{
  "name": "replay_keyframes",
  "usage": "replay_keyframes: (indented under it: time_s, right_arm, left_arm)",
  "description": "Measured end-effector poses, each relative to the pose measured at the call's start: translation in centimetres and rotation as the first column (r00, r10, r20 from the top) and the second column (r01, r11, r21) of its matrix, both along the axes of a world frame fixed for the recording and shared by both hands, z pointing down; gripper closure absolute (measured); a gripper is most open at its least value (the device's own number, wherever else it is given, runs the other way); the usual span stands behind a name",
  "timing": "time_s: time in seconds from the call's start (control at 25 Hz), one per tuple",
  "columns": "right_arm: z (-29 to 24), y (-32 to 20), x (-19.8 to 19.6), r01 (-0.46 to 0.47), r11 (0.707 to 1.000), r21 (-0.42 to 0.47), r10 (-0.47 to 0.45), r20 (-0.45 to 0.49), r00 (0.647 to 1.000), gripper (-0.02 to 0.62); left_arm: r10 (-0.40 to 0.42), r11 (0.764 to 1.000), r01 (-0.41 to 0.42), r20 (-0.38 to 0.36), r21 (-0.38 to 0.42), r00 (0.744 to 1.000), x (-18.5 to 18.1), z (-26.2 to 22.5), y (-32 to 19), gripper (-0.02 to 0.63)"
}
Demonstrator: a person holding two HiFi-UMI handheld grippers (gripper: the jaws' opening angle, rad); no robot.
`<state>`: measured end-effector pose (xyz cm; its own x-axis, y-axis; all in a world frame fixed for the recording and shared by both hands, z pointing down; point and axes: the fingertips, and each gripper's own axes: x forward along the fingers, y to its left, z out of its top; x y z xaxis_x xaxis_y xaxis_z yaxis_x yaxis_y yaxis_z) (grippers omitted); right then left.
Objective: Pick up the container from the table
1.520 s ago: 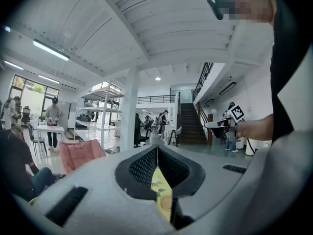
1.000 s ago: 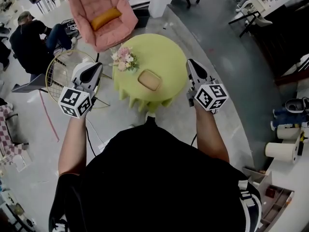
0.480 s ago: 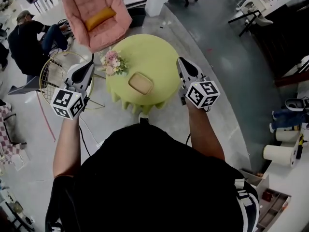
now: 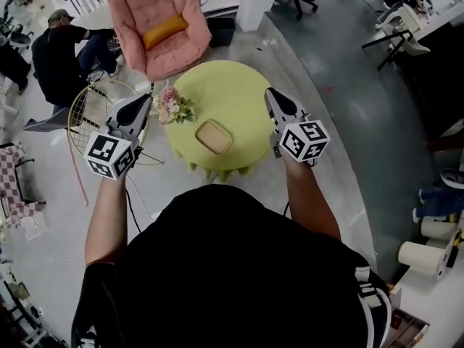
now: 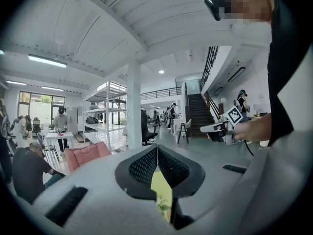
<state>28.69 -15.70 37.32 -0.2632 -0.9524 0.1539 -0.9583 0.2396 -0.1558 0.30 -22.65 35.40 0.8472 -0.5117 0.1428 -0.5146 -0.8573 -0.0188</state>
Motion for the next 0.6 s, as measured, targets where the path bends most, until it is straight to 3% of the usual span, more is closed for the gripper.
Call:
replay_keyframes:
  time_s: [0.4,0.6]
  right_arm:
    - [1.1,-4.2,2.2,0.118,0.993,0.004,-0.118,0.001,0.993,0.579]
    - [1.4,-5.8,2.1,0.174,0.985,-0.014,-0.174,0.001,0.985,0.578]
  left_arm:
    - [-0.075,0.997,0.076,0.030,-0.012,0.997,2.9,1.3,-1.6,0.588]
    - [-0.135,0.991,0.135,0.026,-0.022,0.991,1.8,1.1,-2.2,0.588]
